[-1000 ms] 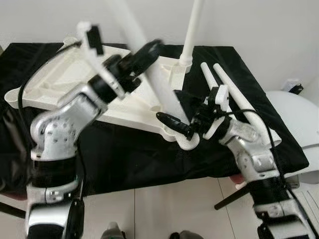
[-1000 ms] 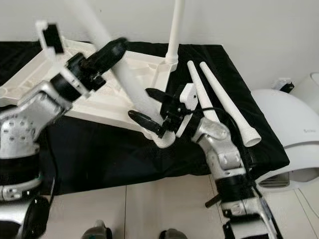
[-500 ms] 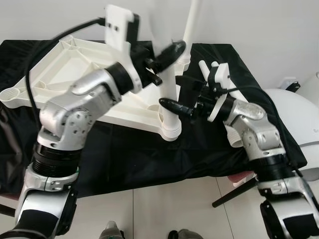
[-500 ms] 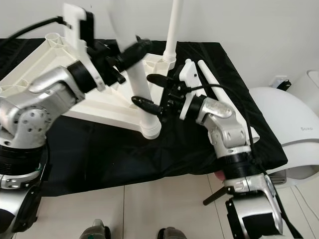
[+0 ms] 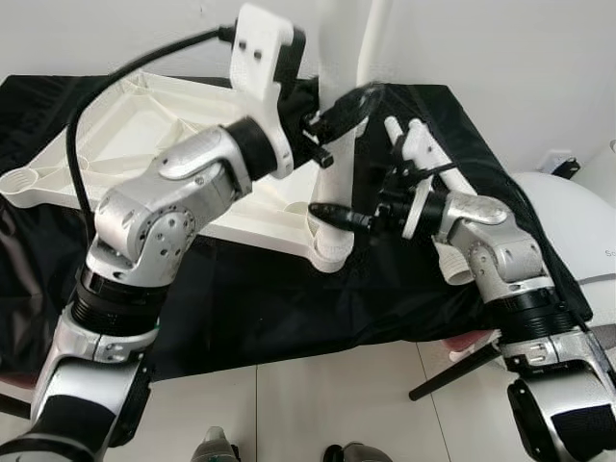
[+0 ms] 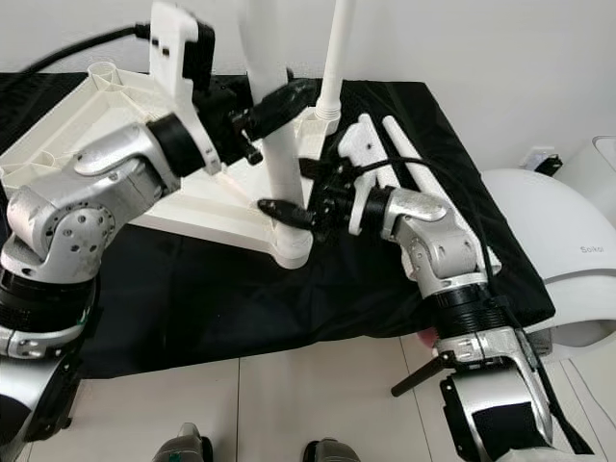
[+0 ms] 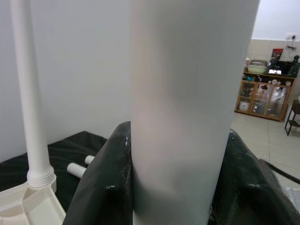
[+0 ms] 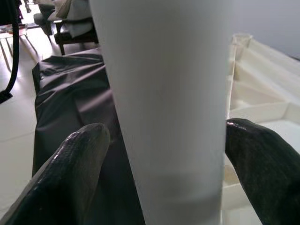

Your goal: Building children table

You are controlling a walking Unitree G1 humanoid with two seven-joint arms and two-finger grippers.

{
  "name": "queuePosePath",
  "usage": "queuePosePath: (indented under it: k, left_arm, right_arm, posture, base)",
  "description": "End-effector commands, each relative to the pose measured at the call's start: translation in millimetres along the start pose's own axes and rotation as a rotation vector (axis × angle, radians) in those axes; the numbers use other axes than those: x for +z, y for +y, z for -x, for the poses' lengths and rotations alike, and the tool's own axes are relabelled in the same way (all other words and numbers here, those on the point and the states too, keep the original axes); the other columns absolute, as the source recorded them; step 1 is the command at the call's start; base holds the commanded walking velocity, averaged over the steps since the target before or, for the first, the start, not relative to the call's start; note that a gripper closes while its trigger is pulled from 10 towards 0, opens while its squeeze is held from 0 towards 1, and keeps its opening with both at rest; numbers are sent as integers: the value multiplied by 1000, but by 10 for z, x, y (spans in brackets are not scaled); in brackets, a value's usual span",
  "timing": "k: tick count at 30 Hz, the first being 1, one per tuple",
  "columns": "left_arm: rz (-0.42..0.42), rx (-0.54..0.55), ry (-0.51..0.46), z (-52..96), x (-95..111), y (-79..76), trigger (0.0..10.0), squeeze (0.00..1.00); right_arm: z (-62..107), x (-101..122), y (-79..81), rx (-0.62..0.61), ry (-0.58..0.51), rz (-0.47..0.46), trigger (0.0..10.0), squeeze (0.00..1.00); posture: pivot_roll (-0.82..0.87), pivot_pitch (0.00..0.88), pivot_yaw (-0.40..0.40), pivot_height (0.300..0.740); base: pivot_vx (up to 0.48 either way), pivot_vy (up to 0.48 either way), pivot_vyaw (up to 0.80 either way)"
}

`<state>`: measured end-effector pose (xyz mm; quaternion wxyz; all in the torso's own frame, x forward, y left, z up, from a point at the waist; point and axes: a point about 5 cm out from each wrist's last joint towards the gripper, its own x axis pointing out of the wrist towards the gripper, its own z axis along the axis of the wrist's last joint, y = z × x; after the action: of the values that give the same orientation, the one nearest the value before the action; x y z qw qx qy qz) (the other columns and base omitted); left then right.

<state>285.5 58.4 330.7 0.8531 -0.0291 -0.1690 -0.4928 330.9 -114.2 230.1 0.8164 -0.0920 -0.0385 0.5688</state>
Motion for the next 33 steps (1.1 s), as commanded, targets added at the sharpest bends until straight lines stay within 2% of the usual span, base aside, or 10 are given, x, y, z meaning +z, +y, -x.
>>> queuePosePath:
  k: [1, 3, 4, 7, 21, 25, 26, 30, 31, 33]
  left_arm:
    - [-32, -263, -33, -24, 101, -204, 10000, 0]
    - [-40, -269, -34, -32, 105, -214, 10000, 0]
    - [-46, -277, -34, -37, 106, -222, 10000, 0]
    - [-53, -286, -24, -40, 88, -226, 10000, 0]
    - [-54, -290, 2, -27, 27, -214, 10000, 0]
    - [-56, -289, -3, -29, 36, -207, 10000, 0]
    - [-56, -289, -7, -32, 45, -205, 10000, 0]
    - [-57, -290, -12, -35, 56, -210, 10000, 0]
    - [-55, -290, -16, -39, 67, -216, 10000, 0]
    - [-55, -290, -16, -39, 67, -216, 10000, 0]
  right_arm:
    - [5, -98, 23, 26, 55, -19, 10000, 0]
    - [-2, -112, 29, 38, 62, -27, 10000, 0]
    - [-8, -117, 33, 45, 65, -29, 8745, 0]
    - [-9, -91, 19, 47, 64, -25, 10000, 0]
    - [58, 27, -65, 29, 56, 3, 10000, 0]
    - [62, 62, -101, 11, 43, -3, 7333, 0]
    - [63, 76, -113, 10, 38, -4, 3647, 0]
    - [62, 83, -119, 9, 35, -4, 2000, 0]
    - [60, 86, -120, 12, 33, -5, 0, 0]
    - [60, 86, -120, 12, 33, -5, 0, 0]
  posture:
    - [47, 94, -30, 740]
    - [47, 94, -30, 740]
    - [48, 90, -29, 740]
    - [46, 86, -27, 740]
    - [38, 79, -26, 740]
    - [36, 80, -28, 740]
    - [36, 81, -29, 740]
    - [37, 81, -29, 740]
    - [37, 81, -30, 740]
    - [37, 81, -30, 740]
  base:
    - [0, 0, 0]
    - [0, 0, 0]
    - [0, 0, 0]
    - [0, 0, 0]
    - [0, 0, 0]
    - [0, 0, 0]
    - [0, 0, 0]
    - [0, 0, 0]
    - [0, 0, 0]
    - [0, 0, 0]
